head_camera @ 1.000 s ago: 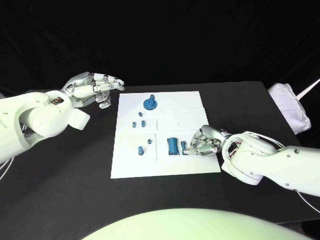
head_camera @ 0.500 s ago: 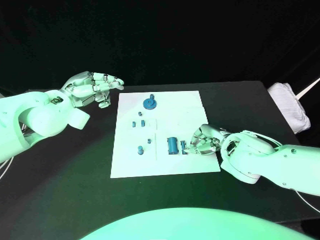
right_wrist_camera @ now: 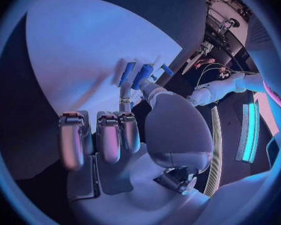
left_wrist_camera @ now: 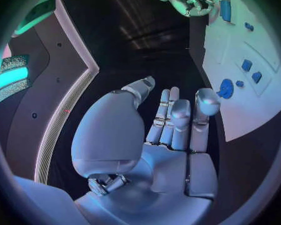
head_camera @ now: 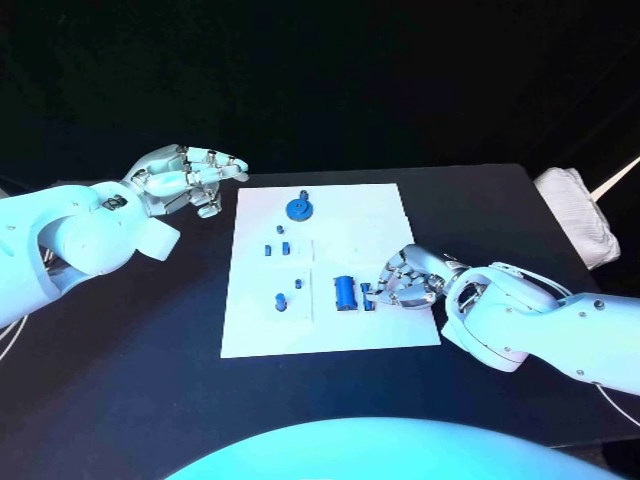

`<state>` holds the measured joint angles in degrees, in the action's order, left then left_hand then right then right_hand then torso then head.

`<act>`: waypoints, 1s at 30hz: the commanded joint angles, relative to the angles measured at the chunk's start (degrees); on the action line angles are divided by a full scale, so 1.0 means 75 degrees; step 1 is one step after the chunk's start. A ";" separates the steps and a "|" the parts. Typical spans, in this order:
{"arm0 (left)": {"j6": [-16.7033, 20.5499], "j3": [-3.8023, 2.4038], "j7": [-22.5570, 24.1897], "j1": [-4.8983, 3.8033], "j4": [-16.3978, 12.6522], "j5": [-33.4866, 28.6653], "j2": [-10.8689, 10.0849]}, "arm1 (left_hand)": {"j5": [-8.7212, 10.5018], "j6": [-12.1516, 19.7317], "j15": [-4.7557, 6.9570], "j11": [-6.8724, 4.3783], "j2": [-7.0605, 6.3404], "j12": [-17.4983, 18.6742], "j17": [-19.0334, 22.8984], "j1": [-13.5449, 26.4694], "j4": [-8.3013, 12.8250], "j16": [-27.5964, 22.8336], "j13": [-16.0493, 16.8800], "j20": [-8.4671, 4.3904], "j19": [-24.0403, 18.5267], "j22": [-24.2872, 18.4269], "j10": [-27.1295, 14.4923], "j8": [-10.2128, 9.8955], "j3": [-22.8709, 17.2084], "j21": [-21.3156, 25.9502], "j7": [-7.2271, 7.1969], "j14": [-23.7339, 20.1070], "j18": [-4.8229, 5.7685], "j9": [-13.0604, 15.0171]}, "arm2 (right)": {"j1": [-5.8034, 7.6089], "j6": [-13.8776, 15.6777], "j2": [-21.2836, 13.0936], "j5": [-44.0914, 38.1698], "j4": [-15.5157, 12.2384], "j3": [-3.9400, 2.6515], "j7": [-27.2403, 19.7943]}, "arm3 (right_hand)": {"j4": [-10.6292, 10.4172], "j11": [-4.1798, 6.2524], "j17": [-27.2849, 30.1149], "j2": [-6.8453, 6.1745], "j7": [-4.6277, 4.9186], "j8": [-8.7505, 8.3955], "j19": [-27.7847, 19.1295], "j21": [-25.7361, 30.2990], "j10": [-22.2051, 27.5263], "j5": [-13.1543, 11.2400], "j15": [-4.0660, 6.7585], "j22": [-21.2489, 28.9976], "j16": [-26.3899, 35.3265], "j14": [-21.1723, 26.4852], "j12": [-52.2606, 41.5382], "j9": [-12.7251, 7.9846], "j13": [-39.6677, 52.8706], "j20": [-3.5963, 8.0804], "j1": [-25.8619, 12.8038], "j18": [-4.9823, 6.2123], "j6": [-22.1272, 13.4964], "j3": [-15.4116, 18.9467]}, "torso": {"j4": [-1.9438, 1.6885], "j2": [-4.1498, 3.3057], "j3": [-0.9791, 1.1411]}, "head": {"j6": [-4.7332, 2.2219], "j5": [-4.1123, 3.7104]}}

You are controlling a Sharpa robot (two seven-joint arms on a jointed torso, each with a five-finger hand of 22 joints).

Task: Assemble the parts on the task board

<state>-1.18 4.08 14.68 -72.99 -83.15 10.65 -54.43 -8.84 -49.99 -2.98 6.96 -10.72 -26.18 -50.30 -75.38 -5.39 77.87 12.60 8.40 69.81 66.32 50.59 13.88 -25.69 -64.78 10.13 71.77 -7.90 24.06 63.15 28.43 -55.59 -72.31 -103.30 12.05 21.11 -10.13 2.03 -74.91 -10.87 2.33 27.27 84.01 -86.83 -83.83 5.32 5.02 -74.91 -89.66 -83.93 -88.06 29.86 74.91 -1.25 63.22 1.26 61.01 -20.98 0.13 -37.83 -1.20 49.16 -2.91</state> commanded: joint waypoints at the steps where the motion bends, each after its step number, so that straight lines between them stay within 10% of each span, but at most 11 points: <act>1: -0.0071 -0.0003 0.0112 -0.0001 -0.0005 -0.0020 0.0031 | 0.0013 0.0028 0.0004 0.0008 0.0003 0.0027 0.0005 -0.0083 -0.0064 0.0020 -0.0011 0.0003 -0.0037 -0.0004 -0.0020 0.0033 0.0017 0.0019 -0.0004 -0.0044 0.0117 -0.0001 | 0.0032 0.0424 -0.0014 0.0393 -0.0022 -0.0013 -0.0824 | 0.0001 -0.0070 -0.2012 -0.0060 0.0041 -0.0071 0.0696 0.0066 -0.0692 0.0066 0.0005 -0.1889 -0.0045 -0.0809 0.0067 -0.0011 0.1883 0.0040 0.0056 -0.0077 -0.0155 0.0015 | -0.0005 0.0011 -0.0009 | -0.0039 -0.0012; 6: 0.0171 0.0003 0.0298 0.0001 0.0004 -0.0082 0.0054 | 0.0014 0.0028 0.0003 0.0008 0.0001 0.0026 0.0155 -0.0084 -0.0067 -0.0026 -0.0011 0.0003 -0.0123 -0.0104 -0.0019 0.0033 0.0020 0.0126 -0.0004 -0.0115 0.0087 -0.0001 | 0.0112 0.0660 0.0052 0.1677 0.0273 -0.0038 -0.1846 | 0.0043 -0.0218 -0.2012 -0.0037 0.0216 -0.0273 0.0594 0.0528 -0.0558 0.0196 -0.0120 -0.1773 -0.0045 -0.0809 0.0362 -0.0065 0.1770 -0.0058 0.0255 0.0005 -0.0534 -0.0054 | 0.0002 0.0066 -0.0038 | -0.0120 0.0011; 13: 0.1009 0.0041 0.0953 0.0057 0.0162 -0.0485 0.0164 | 0.0009 0.0022 -0.0026 0.0017 -0.0056 -0.0006 0.2531 -0.0284 -0.0303 -0.1559 -0.0093 0.0042 -0.1870 -0.2126 0.0032 0.0091 0.0115 0.2624 -0.0010 -0.1870 -0.0350 -0.0030 | 0.0447 0.0269 0.0520 0.4901 0.1713 -0.0093 -0.3887 | 0.0411 -0.0445 -0.1502 0.0030 0.0471 -0.0593 0.0103 0.2510 0.0126 0.0378 -0.0314 -0.1243 0.0393 -0.0643 0.1639 -0.0154 0.1263 -0.0244 0.0861 0.0339 -0.0999 -0.0413 | 0.0067 0.0276 -0.0137 | -0.0426 0.0083; 20: 0.1758 0.0045 0.1771 0.0386 0.0801 -0.1152 0.0649 | 0.0014 0.0004 -0.0154 0.0058 -0.0077 0.0089 0.3443 -0.0486 -0.0571 -0.3386 -0.0293 0.0198 -0.2387 -0.3125 0.0266 0.0154 0.0149 0.4178 -0.0030 -0.2623 -0.0329 -0.0063 | 0.0695 -0.0167 0.1191 0.7192 0.3476 -0.0294 -0.5229 | 0.0675 -0.0568 -0.0782 0.0048 0.0598 -0.0631 -0.0378 0.4295 0.0817 0.0435 -0.0435 -0.0678 0.1101 -0.0303 0.2617 -0.0112 0.0805 -0.0376 0.1046 0.0604 -0.1188 -0.0660 | 0.0041 0.0476 -0.0122 | -0.0866 0.0262; 22: 0.1862 0.0044 0.1936 0.0496 0.0997 -0.1319 0.0799 | 0.0011 -0.0061 -0.0226 0.0071 -0.0103 0.0241 0.3821 -0.0588 -0.0617 -0.4274 -0.0451 0.0299 -0.2663 -0.3458 0.0542 0.0203 0.0045 0.4722 -0.0060 -0.2818 -0.0312 -0.0053 | 0.0719 -0.0287 0.1385 0.7509 0.3860 -0.0334 -0.5437 | 0.0763 -0.0635 0.0061 0.0054 0.0679 -0.0661 -0.1033 0.6450 0.1786 0.0370 -0.0516 0.0089 0.2028 0.0205 0.4102 -0.0098 0.0020 -0.0463 0.1061 0.0900 -0.1358 -0.0810 | 0.0050 0.0514 -0.0113 | -0.0946 0.0305; 23: 0.1883 0.0043 0.2058 0.0621 0.1205 -0.1445 0.0964 | 0.0021 0.0053 -0.0429 0.0180 -0.0167 0.0586 0.4176 -0.0613 -0.0685 -0.5272 -0.0676 0.0468 -0.3001 -0.3848 0.0621 0.0114 -0.0022 0.5341 -0.0069 -0.3219 -0.0251 -0.0095 | 0.0735 -0.0430 0.1601 0.7759 0.4257 -0.0367 -0.5618 | 0.0805 -0.0728 0.1098 0.0016 0.0762 -0.0762 -0.1858 0.8949 0.3022 0.0265 -0.0591 0.1089 0.3283 0.0922 0.6074 -0.0163 -0.1131 -0.0535 0.1062 0.1216 -0.1577 -0.0962 | 0.0041 0.0544 -0.0105 | -0.1030 0.0308; 29: 0.1782 0.0040 0.2234 0.0925 0.1688 -0.1658 0.1410 | 0.0021 0.0270 -0.0775 0.0396 -0.0155 0.1957 0.4780 -0.0663 -0.0830 -0.7822 -0.1181 0.1041 -0.3558 -0.5474 0.1056 -0.0353 0.0082 0.7398 -0.0124 -0.3535 -0.0298 -0.0459 | 0.0755 -0.0793 0.2069 0.8355 0.5060 -0.0413 -0.5937 | 0.0866 -0.1084 0.3734 -0.0081 0.1005 -0.1130 -0.2871 1.0813 0.3379 -0.0034 -0.0998 0.3003 0.7297 0.3076 0.9136 -0.0531 -0.4760 -0.0961 0.1134 0.1200 -0.1779 -0.1726 | -0.0006 0.0585 -0.0063 | -0.1216 0.0312; 30: 0.1620 0.0047 0.1709 0.0867 0.1581 -0.1210 0.1305 | 0.1179 0.6665 0.0398 -0.0928 0.1430 0.3490 0.6706 0.2600 0.0718 -1.0383 -0.1680 -0.1120 -0.9309 -0.8843 -0.1328 -0.1850 0.3425 0.8637 -0.1350 -0.9569 0.1053 -0.3208 | 0.0752 -0.0206 0.1970 0.7368 0.4872 -0.0405 -0.5203 | 0.1351 -0.0271 0.9988 0.1450 -0.0310 -0.3636 -0.5270 1.1577 0.5776 -0.0709 -0.0669 0.9988 1.1955 0.5377 1.1741 -0.3982 -0.9988 0.0166 -0.1754 -0.0168 -0.8134 0.2797 | 0.0022 0.0541 -0.0099 | -0.1100 0.0310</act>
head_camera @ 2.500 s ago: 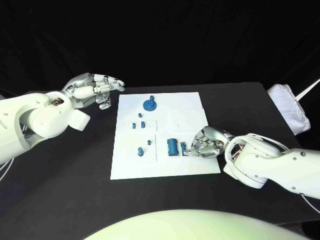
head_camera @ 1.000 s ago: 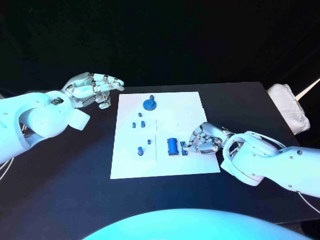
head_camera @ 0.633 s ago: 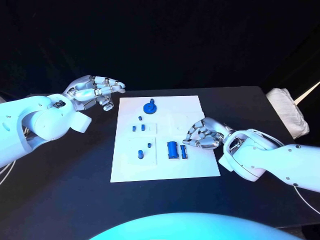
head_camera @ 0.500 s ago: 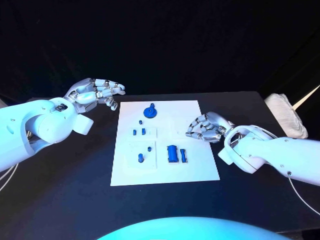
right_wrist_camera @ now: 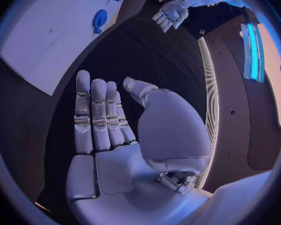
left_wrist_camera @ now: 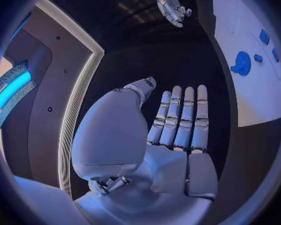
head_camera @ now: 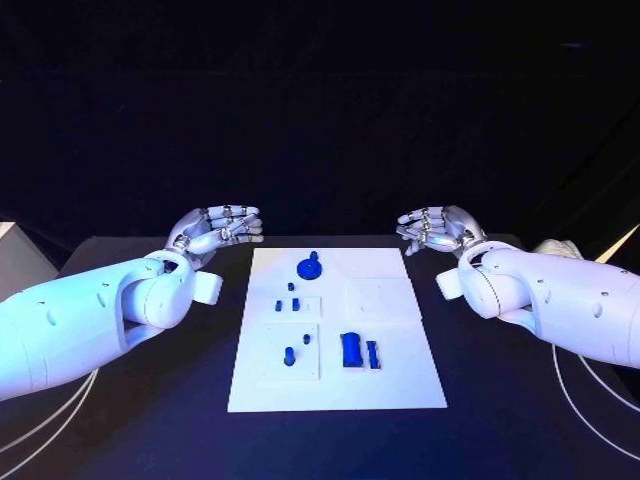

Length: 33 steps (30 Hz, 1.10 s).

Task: Assemble the parts on the task board

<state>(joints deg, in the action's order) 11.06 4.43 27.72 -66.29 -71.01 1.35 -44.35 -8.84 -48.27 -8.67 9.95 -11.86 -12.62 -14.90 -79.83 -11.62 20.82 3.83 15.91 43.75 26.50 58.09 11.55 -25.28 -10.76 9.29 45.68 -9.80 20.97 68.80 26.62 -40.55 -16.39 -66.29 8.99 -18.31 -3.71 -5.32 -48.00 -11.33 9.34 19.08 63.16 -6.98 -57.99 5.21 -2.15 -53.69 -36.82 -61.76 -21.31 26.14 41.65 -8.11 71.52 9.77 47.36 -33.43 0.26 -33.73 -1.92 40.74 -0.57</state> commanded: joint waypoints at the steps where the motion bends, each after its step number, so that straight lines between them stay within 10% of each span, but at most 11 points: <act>1: 0.0005 -0.0002 -0.0029 -0.0023 -0.0047 0.0029 -0.0038 | 0.1179 0.6436 0.1157 -0.1327 0.1582 0.1683 0.1987 0.3269 0.1550 -0.2776 -0.0510 -0.2121 -0.5834 -0.3533 -0.2382 -0.1540 0.3371 0.1435 -0.1238 -0.6091 0.1306 -0.2795 | -0.0007 0.0048 -0.0039 -0.0076 -0.0078 -0.0005 0.0044 | 0.0495 0.0709 0.6399 0.1511 -0.1245 -0.2544 -0.2708 0.0930 0.7731 -0.0695 0.0287 0.7159 0.4909 0.2668 0.2842 -0.3485 -0.5553 0.1082 -0.2933 -0.1303 -0.6315 0.4457 | 0.0004 -0.0003 -0.0001 | 0.0014 -0.0001; 2: 0.0035 -0.0006 -0.0026 -0.0018 -0.0064 0.0028 -0.0038 | 0.1179 0.6436 0.1157 -0.1327 0.1582 0.1683 0.1987 0.3485 0.1550 -0.2776 -0.0510 -0.2121 -0.5834 -0.3533 -0.7746 -0.1540 0.3371 0.1435 -0.1238 -0.6091 0.1306 -0.2795 | -0.0018 0.0070 -0.0044 -0.0055 -0.0108 -0.0016 0.0029 | 0.0495 0.0709 0.6399 0.1511 -0.1245 -0.2544 -0.2902 0.0930 0.7731 -0.0695 0.0287 0.7159 0.4909 0.2865 0.2842 -0.3485 -0.5553 0.1082 -0.3134 -0.1303 -0.6315 0.4457 | 0.0003 0.0003 0.0003 | -0.0001 0.0001; 3: 0.0084 -0.0013 -0.0023 -0.0008 -0.0091 0.0025 -0.0038 | 0.1179 0.6436 0.1157 -0.1327 0.1582 0.1683 0.1987 0.3754 0.1550 -0.2776 -0.0510 -0.2121 -0.5834 -0.3533 -0.7746 -0.1540 0.3371 0.1435 -0.1238 -0.6091 0.1306 -0.2795 | -0.0037 0.0107 -0.0053 -0.0018 -0.0158 -0.0036 0.0003 | 0.0495 0.0709 0.6399 0.1511 -0.1245 -0.2544 -0.8421 0.0930 0.7731 -0.0695 0.0287 0.7159 0.4909 0.8235 0.2842 -0.3485 -0.5553 0.1082 -0.3360 -0.1303 -0.6315 0.4457 | 0.0002 0.0013 0.0011 | -0.0026 0.0003; 7: 0.0367 -0.0051 -0.0003 0.0046 -0.0251 0.0012 -0.0038 | 0.1179 0.6436 0.1157 -0.1327 0.1582 0.1683 0.1987 0.4656 0.1550 -0.2776 -0.0510 -0.2121 -0.5834 -0.3533 -0.7746 -0.1540 0.3371 0.1435 -0.1238 -0.6091 0.1306 -0.2795 | -0.0142 0.0317 -0.0100 0.0190 -0.0441 -0.0146 -0.0142 | 0.0495 0.0709 0.6399 0.1511 -0.1245 -0.2544 -0.8421 0.0930 0.7731 -0.0695 0.0287 0.7159 0.4909 0.8235 0.2842 -0.3485 -0.5553 0.1082 -0.4179 -0.1303 -0.6315 0.4457 | -0.0004 0.0069 0.0053 | -0.0167 0.0015; 8: 0.0484 -0.0066 0.0005 0.0068 -0.0316 0.0006 -0.0039 | 0.1179 0.6436 0.1157 -0.1327 0.1582 0.1683 0.1987 0.4877 0.1550 -0.2776 -0.0510 -0.2121 -0.5834 -0.3533 -0.7746 -0.1540 0.3371 0.1435 -0.1238 -0.6091 0.1306 -0.2795 | -0.0185 0.0404 -0.0119 0.0276 -0.0557 -0.0191 -0.0201 | 0.0495 0.0709 0.6399 0.1511 -0.1245 -0.2544 -0.8421 0.0930 0.7731 -0.0695 0.0287 0.7159 0.4909 0.8235 0.2842 -0.3485 -0.5553 0.1082 -0.9536 -0.1303 -0.6315 0.4457 | -0.0007 0.0092 0.0070 | -0.0225 0.0021; 9: 0.0612 -0.0083 0.0013 0.0093 -0.0389 0.0000 -0.0039 | 0.1179 0.6436 0.1157 -0.1327 0.1582 0.1683 0.1987 0.5091 0.1550 -0.2776 -0.0510 -0.2121 -0.5834 -0.3533 -0.7746 -0.1540 0.3371 0.1435 -0.1238 -0.6091 0.1306 -0.2795 | -0.0233 0.0499 -0.0141 0.0370 -0.0686 -0.0241 -0.0267 | 0.0495 0.0709 0.6399 0.1511 -0.1245 -0.2544 -0.8421 0.0930 0.7731 -0.0695 0.0287 0.7159 0.4909 0.8235 0.2842 -0.3485 -0.5553 0.1082 -0.9536 -0.1303 -0.6315 0.4457 | -0.0010 0.0117 0.0089 | -0.0289 0.0026; 10: 0.0833 -0.0113 0.0029 0.0135 -0.0513 -0.0010 -0.0039 | 0.1179 0.6436 0.1157 -0.1327 0.1582 0.1683 0.1987 1.0644 0.1550 -0.2776 -0.0510 -0.2121 -0.5834 -0.3533 -0.7746 -0.1540 0.3371 0.1435 -0.1238 -0.6091 0.1306 -0.2795 | -0.0315 0.0663 -0.0177 0.0532 -0.0907 -0.0326 -0.0380 | 0.0495 0.0709 0.6399 0.1511 -0.1245 -0.2544 -0.8421 0.0930 0.7731 -0.0695 0.0287 0.7159 0.4909 0.8235 0.2842 -0.3485 -0.5553 0.1082 -0.9536 -0.1303 -0.6315 0.4457 | -0.0015 0.0161 0.0122 | -0.0400 0.0036; 17: 0.2428 -0.0326 0.0139 0.0439 -0.1411 -0.0086 -0.0042 | 0.1179 0.6436 0.1157 -0.1327 0.1582 0.1683 0.1987 1.0644 0.1550 -0.2776 -0.0510 -0.2121 -0.5834 -0.3533 -0.7746 -0.1540 0.3371 0.1435 -0.1238 -0.6091 0.1306 -0.2795 | -0.0841 0.1713 -0.0413 0.1572 -0.2320 -0.0875 -0.1104 | 0.0495 0.0709 0.6399 0.1511 -0.1245 -0.2544 -0.8421 0.0930 0.7731 -0.0695 0.0287 0.7159 0.4909 0.8235 0.2842 -0.3485 -0.5553 0.1082 -0.9536 -0.1303 -0.6315 0.4457 | -0.0033 0.0323 0.0243 | -0.0806 0.0072; 21: 0.3293 -0.0442 0.0199 0.0604 -0.1898 -0.0127 -0.0043 | 0.1179 0.6436 0.1157 -0.1327 0.1582 0.1683 0.1987 1.0644 0.1550 -0.2776 -0.0510 -0.2121 -0.5834 -0.3533 -0.7746 -0.1540 0.3371 0.1435 -0.1238 -0.6091 0.1306 -0.2795 | -0.1034 0.2098 -0.0500 0.1953 -0.2839 -0.1077 -0.1370 | 0.0495 0.0709 0.6399 0.1511 -0.1245 -0.2544 -0.8421 0.0930 0.7731 -0.0695 0.0287 0.7159 0.4909 0.8235 0.2842 -0.3485 -0.5553 0.1082 -0.9536 -0.1303 -0.6315 0.4457 | -0.0035 0.0340 0.0256 | -0.0849 0.0076; 33: 0.4407 -0.0591 0.0276 0.0817 -0.2525 -0.0180 -0.0045 | 0.1179 0.6436 0.1157 -0.1327 0.1582 0.1683 0.1987 1.0644 0.1550 -0.2776 -0.0510 -0.2121 -0.5834 -0.3533 -0.7746 -0.1540 0.3371 0.1435 -0.1238 -0.6091 0.1306 -0.2795 | -0.1151 0.2333 -0.0553 0.2185 -0.3155 -0.1199 -0.1532 | 0.0495 0.0709 0.6399 0.1511 -0.1245 -0.2544 -0.8421 0.0930 0.7731 -0.0695 0.0287 0.7159 0.4909 0.8235 0.2842 -0.3485 -0.5553 0.1082 -0.9536 -0.1303 -0.6315 0.4457 | -0.0035 0.0340 0.0256 | -0.0849 0.0076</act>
<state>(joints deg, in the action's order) 40.34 0.08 28.44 -60.17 -89.74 0.25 -44.75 -0.20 -0.31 -0.01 0.01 0.03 -0.38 -0.08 -0.34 0.08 0.37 0.05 0.00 0.20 0.08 0.21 0.19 -0.31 -0.34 0.00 0.21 -1.18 0.08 60.19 42.82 -44.67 -1.11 -89.83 0.04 -27.72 -0.01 0.00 -0.08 0.00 -0.02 0.20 0.28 -0.28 -0.30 0.30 0.00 -0.08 -0.15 -0.29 -0.20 0.05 0.07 -0.01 0.31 0.37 0.22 -0.24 0.00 -31.20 -0.01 34.38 0.01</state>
